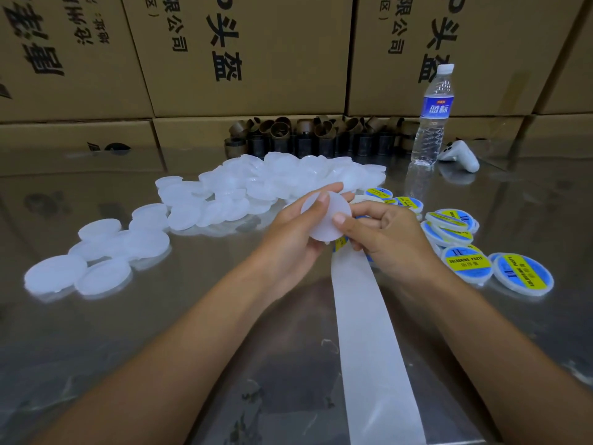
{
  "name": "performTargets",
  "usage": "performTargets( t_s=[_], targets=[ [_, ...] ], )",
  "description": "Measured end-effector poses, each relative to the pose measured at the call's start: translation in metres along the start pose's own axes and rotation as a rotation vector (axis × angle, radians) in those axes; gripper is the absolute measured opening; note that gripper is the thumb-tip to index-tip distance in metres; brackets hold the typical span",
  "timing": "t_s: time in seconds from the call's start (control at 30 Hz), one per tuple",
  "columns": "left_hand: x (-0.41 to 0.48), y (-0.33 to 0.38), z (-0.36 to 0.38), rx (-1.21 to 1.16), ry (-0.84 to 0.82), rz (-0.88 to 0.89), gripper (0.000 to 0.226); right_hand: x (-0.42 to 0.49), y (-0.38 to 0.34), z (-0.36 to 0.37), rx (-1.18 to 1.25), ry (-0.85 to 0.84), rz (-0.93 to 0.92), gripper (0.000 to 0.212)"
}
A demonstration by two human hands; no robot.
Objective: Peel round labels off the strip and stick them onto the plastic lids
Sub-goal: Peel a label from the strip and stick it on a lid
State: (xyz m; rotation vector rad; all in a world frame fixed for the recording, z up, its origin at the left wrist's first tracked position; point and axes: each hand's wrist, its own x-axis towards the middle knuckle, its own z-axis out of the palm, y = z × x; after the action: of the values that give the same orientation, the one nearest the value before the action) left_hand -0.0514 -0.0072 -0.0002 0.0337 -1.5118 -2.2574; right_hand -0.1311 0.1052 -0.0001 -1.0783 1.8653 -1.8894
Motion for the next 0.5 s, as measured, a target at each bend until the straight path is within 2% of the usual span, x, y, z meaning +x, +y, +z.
performTargets(
  t_s=[0.1,0.17,0.27,0.4,0.5],
  targets=[
    [0.002,0.001,-0.002,-0.129,-0.038,-0.011,0.024,0.001,0.0,0.002,0.004,0.086,-0.021,0.005],
    [0.003,0.002,-0.007,-0.15,-0.017,-0.01,0.024,0.004,0.002,0.0,-0.024,0.25,-0.065,0.01],
    [0.003,0.003,-0.013,-0.17,0.051,-0.026,0.024,0.007,0.007,-0.004,-0.223,0.441,-0.116,0.011],
    [0.004,0.0,-0.017,-0.133,0.116,-0.043,0.023,0.005,0.014,-0.001,-0.417,0.319,-0.054,0.021],
    [0.005,-0.001,-0.018,-0.099,0.119,-0.046,0.022,0.007,0.015,0.001,-0.403,0.256,-0.028,0.023]
  ],
)
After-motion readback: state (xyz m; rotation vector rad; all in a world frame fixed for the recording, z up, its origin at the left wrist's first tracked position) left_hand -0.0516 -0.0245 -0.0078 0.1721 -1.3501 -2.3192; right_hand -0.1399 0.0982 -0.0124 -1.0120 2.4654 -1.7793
